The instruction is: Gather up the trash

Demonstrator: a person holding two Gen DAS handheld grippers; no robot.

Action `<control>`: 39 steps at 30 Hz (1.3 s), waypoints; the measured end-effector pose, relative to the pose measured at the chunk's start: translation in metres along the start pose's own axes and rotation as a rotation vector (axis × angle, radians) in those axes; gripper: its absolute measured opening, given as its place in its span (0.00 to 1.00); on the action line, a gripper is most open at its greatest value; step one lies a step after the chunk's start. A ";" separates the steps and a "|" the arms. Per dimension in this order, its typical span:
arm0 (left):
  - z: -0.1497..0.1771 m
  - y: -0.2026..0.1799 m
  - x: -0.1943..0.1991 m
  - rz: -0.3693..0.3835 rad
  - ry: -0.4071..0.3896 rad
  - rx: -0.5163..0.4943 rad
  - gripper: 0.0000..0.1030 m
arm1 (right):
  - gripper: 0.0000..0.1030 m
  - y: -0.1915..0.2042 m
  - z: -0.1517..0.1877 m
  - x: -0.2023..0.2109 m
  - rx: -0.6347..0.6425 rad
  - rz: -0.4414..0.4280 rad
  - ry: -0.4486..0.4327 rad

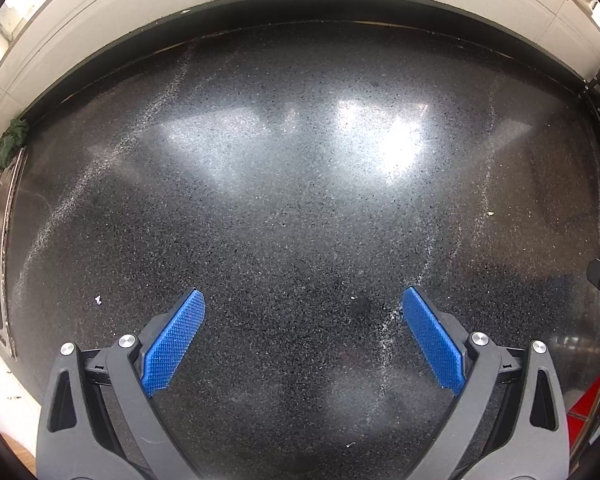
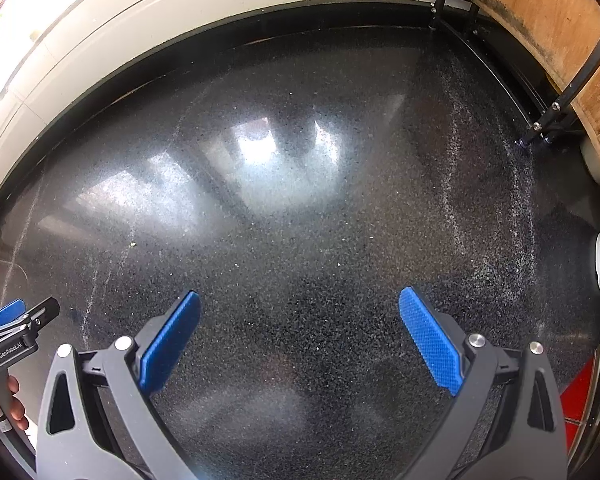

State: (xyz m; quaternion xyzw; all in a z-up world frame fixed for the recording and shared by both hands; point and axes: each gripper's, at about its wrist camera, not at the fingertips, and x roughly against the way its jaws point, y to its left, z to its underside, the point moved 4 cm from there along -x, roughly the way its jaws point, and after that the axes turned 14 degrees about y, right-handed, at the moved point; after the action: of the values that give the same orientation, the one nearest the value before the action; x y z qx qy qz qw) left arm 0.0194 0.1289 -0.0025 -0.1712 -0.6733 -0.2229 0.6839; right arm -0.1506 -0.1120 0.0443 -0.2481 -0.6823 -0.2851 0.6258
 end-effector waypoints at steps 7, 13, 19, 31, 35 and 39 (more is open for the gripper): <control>-0.001 -0.006 -0.004 0.010 0.008 -0.005 0.94 | 0.93 -0.002 -0.002 -0.002 0.003 -0.001 0.009; -0.003 -0.011 -0.009 0.008 0.010 -0.002 0.94 | 0.93 -0.006 0.001 -0.003 0.001 0.007 0.016; -0.007 -0.017 -0.013 0.016 0.015 -0.001 0.94 | 0.93 -0.012 0.003 -0.002 -0.004 0.014 0.016; -0.006 -0.025 -0.014 0.015 0.022 -0.009 0.94 | 0.93 -0.013 0.004 -0.004 -0.006 0.002 0.025; -0.003 -0.023 -0.016 0.017 0.027 -0.009 0.94 | 0.93 -0.014 0.001 -0.007 -0.003 -0.002 0.032; -0.002 -0.024 -0.018 0.015 0.027 -0.013 0.94 | 0.93 -0.013 -0.001 -0.007 0.004 0.001 0.029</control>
State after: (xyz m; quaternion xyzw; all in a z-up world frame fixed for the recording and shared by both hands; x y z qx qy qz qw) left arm 0.0081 0.1088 -0.0218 -0.1773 -0.6614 -0.2245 0.6934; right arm -0.1579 -0.1218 0.0361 -0.2431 -0.6734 -0.2870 0.6364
